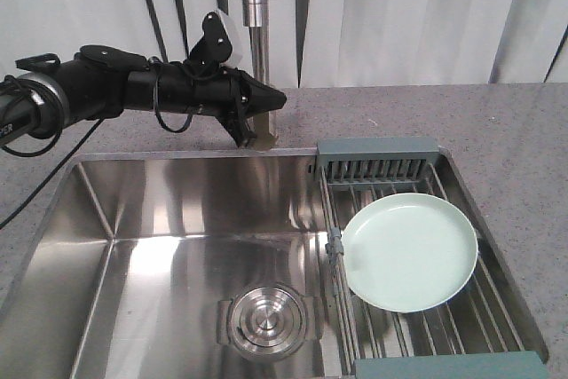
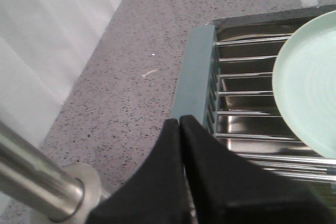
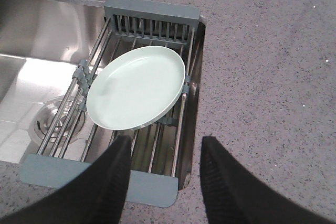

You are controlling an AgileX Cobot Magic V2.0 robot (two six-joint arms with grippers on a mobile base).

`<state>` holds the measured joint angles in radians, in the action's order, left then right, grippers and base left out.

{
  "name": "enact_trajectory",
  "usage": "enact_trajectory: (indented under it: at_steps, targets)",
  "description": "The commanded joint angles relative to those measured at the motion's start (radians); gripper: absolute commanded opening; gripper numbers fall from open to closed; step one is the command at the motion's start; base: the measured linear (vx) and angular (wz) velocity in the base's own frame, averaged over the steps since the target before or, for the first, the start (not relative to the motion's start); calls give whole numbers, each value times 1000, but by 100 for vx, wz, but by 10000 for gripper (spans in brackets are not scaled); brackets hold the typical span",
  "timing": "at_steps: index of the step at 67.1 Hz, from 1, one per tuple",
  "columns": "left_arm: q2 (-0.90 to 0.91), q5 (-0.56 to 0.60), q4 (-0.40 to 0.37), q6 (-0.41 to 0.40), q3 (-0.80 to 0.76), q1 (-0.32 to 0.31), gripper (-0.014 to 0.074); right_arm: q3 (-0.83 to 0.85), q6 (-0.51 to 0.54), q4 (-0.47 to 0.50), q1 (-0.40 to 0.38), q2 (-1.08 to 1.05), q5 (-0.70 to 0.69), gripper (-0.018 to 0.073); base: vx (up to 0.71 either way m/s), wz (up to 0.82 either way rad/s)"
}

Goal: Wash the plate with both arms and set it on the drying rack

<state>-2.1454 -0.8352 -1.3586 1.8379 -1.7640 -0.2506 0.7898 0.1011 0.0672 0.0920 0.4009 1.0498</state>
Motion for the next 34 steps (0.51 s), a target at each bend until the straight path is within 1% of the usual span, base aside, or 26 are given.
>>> enact_trajectory:
  at_steps: [1, 6, 13, 28, 31, 34]
  targets:
    - [58, 88, -69, -5, -37, 3, -8, 26, 4, -3, -3, 8, -60, 319, 0, 0]
    - [58, 102, -67, -5, -36, 3, -8, 26, 4, -3, -3, 8, -60, 319, 0, 0]
    - [59, 85, -71, 1, -37, 3, -8, 26, 4, -3, -3, 8, -60, 319, 0, 0]
    - [98, -31, -68, 0, -37, 4, -8, 26, 4, -3, -3, 8, -60, 319, 0, 0]
    - [120, -55, -66, -18, -36, 4, -8, 26, 4, -3, -3, 8, -60, 319, 0, 0]
    - [142, -71, -61, -51, -36, 4, -8, 26, 4, -3, -3, 8, -60, 319, 0, 0]
